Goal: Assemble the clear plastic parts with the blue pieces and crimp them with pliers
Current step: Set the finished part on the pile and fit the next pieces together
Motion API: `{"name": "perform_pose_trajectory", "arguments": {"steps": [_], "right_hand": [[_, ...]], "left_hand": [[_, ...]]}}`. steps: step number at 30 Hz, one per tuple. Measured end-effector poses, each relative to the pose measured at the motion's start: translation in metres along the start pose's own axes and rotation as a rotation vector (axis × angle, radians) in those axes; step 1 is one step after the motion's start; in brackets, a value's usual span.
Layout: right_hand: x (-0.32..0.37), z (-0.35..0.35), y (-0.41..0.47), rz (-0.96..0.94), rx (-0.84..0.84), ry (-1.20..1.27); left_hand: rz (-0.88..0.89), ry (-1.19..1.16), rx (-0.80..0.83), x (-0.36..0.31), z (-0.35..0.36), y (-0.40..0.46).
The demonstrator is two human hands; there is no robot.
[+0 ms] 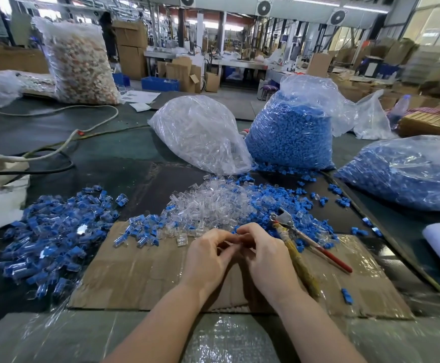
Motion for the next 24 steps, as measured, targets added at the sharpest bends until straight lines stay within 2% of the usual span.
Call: {"name": "perform_pose_trajectory", "arguments": {"steps": [4, 9, 14, 24], "right_hand": [[0.001, 0.001, -0.001, -0.035, 0.034, 0.013], [-0.008, 0.000, 0.000, 0.036, -0.141, -0.129], [-0.018, 0.011, -0.002, 0.086, -0.036, -0.292], [-0.017, 0.010, -0.010, 0.114, -0.228, -0.190]], "left_hand": [[-0.011, 0.026, 0.006, 0.002, 0.000, 0.000], [-0.020, 0.011, -0.003, 0.003, 0.002, 0.000], [-0.027, 0.048, -0.035, 0.006, 0.002, 0.002], [-0.170, -0.090, -0.019, 0.013, 0.003, 0.002]]}}
Point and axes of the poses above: each hand's wrist, its own y-axis towards the middle knuckle, its own z-axis out of the palm, x = y × z, the point moved 3 cm from there along y, towards the middle knuckle, and after that the axes turned 7 degrees about -z, right-handed, at the moved point
